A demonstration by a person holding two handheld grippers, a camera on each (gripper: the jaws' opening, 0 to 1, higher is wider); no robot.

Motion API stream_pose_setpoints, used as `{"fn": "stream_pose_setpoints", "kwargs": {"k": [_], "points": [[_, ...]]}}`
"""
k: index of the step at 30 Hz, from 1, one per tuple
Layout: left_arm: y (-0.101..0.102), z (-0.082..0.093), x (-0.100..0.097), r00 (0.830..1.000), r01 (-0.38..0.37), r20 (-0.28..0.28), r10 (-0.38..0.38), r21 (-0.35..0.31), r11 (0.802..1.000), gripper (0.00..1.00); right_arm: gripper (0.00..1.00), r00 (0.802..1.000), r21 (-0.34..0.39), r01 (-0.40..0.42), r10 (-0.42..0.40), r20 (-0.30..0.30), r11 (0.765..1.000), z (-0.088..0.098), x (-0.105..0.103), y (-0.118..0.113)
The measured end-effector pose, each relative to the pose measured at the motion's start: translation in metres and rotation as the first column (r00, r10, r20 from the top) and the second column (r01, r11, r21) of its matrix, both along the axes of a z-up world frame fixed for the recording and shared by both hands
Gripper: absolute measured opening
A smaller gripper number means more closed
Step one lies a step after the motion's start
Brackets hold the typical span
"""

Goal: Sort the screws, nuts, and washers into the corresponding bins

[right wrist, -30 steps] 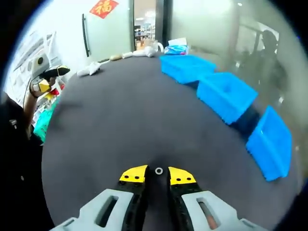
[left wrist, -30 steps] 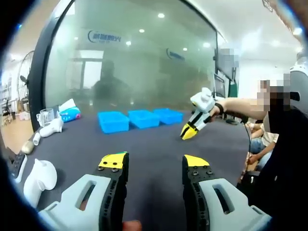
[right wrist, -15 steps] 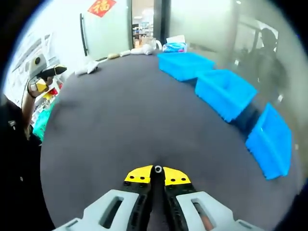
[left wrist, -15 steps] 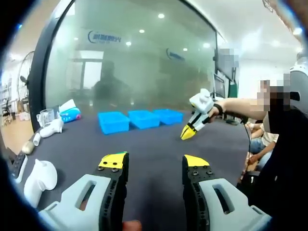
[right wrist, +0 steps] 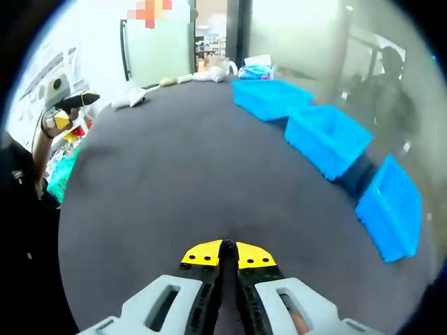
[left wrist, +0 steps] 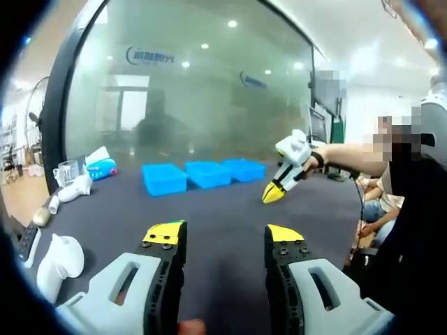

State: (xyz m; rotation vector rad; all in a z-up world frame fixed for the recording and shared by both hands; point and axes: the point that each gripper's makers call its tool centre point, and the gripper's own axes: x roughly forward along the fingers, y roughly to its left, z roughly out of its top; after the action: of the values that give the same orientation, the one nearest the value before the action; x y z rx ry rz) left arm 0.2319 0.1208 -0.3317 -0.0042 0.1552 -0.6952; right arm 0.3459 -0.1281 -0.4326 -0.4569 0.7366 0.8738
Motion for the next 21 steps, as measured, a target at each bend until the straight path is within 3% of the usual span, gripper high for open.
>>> {"fn": "stream_pose_setpoints", "kwargs": {"k": [6,8,9,12,16,21], "points": [[0.0,0.001,0.001,1.0,-0.001,0.003,0.001,-0.001,1.0,0.43,0.03,0.998,0.068,0.025,-0.029,0.051,0.997,0.016,0.001,0.0],[0.0,0.002,0.002,1.0,-0.004,0.005,0.004,-0.001,1.0,0.43,0.03,0.995,0.099,0.044,-0.053,0.09,0.994,0.024,0.004,-0.001],[0.0,0.002,0.002,1.0,-0.005,0.005,0.005,-0.002,1.0,0.43,0.03,0.987,0.108,0.061,-0.076,0.144,0.992,0.031,0.008,-0.005],[0.002,0.003,0.003,1.0,-0.012,0.007,0.012,-0.005,1.0,0.43,0.03,0.976,0.226,0.08,-0.122,0.179,0.971,0.047,0.003,-0.001],[0.003,0.005,0.004,1.0,-0.016,0.011,0.016,-0.008,1.0,0.43,0.03,0.928,0.283,0.049,-0.149,0.343,0.958,0.072,-0.002,-0.005],[-0.003,0.006,0.003,1.0,-0.001,0.013,0.001,-0.008,1.0,0.43,0.03,0.887,0.348,0.055,-0.205,0.413,0.936,0.088,-0.013,-0.009]]}}
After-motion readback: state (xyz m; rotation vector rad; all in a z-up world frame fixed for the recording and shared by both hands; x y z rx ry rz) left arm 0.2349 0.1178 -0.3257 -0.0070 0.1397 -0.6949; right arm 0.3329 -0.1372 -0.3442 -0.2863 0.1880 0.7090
